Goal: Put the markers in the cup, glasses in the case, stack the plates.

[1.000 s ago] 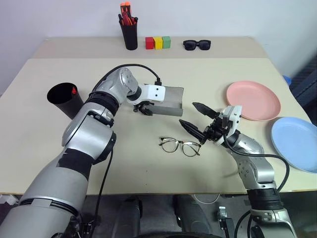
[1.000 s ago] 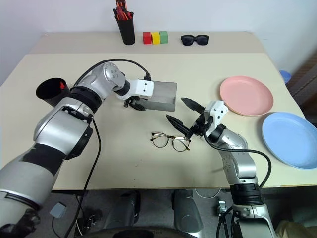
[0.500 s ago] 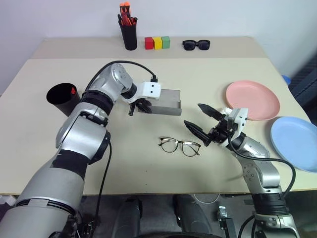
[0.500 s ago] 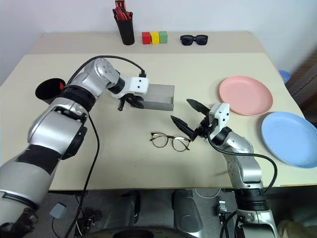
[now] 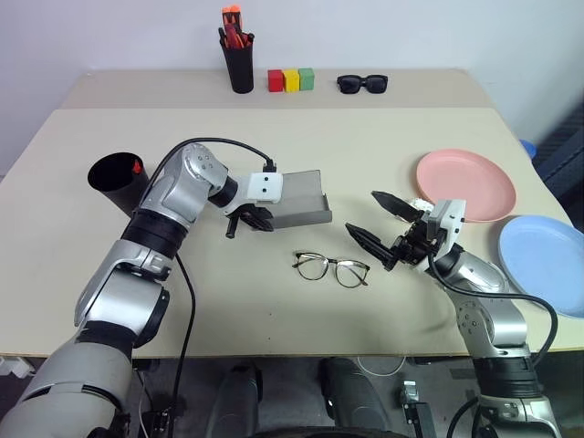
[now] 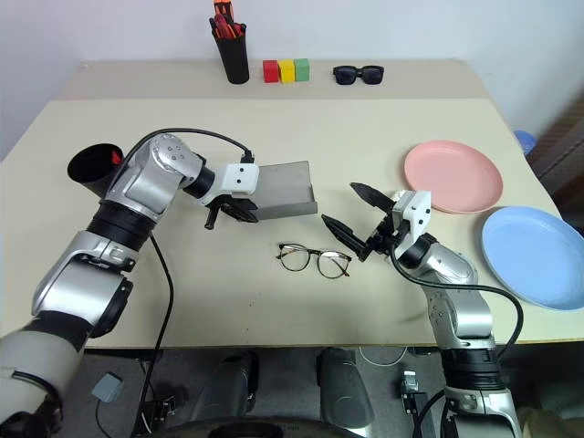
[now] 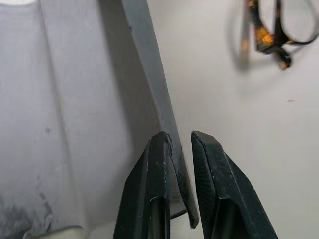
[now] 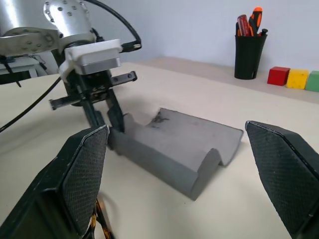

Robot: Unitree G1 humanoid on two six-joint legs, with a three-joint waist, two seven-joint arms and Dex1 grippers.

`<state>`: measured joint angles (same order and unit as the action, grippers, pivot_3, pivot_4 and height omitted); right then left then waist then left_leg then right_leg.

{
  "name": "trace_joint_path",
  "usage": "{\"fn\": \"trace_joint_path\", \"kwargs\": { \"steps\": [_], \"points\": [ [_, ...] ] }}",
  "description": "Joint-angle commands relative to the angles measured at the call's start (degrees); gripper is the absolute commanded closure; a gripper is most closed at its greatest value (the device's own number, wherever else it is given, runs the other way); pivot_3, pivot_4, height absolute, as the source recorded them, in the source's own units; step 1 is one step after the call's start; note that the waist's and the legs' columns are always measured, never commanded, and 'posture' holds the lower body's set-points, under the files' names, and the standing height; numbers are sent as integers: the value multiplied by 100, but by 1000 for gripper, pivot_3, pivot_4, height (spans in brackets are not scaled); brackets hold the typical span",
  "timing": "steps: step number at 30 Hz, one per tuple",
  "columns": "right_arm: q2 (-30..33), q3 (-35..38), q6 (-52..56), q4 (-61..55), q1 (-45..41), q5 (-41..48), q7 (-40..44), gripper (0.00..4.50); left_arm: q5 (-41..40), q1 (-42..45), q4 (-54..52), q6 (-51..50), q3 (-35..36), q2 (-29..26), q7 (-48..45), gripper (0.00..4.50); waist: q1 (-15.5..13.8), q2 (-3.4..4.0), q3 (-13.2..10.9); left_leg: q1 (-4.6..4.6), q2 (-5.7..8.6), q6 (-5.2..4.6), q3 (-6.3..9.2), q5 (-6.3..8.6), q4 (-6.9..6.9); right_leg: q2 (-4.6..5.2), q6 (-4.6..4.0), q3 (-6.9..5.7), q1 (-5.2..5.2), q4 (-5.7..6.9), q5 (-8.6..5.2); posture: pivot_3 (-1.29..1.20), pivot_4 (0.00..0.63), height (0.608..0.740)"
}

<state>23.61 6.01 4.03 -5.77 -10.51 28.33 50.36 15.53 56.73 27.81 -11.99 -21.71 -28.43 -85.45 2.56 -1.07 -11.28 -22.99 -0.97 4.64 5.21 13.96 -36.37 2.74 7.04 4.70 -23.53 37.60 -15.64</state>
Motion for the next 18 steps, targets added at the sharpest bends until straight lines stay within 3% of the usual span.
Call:
{"fn": "trace_joint_path", "kwargs": {
  "steps": [1,11,14,18],
  "points": [
    [36,79,-167,-6,-128,15,58,0,-116,-33,-463,-162,-4,-197,-58,3795,0,0,0,4,0,0,0,0,0,0,0,0,4,0,0,0,150,740],
    [16,67,-264,93,-186,-19,67,0,-160,43,-404,-231,-116,-162,108,3795,-1,0,0,13,0,0,0,0,1,0,0,0,11,0,0,0,150,740],
    [20,75,-281,114,-197,-23,63,0,-172,123,-305,-207,-191,-103,127,4475,-3,0,0,13,0,0,0,0,1,0,0,0,11,0,0,0,150,740],
    [14,79,-293,100,-181,-43,46,0,-182,247,-169,-153,-226,-46,182,4475,-1,0,0,13,0,0,0,0,-1,0,0,0,12,0,0,0,150,740]
  ]
}}
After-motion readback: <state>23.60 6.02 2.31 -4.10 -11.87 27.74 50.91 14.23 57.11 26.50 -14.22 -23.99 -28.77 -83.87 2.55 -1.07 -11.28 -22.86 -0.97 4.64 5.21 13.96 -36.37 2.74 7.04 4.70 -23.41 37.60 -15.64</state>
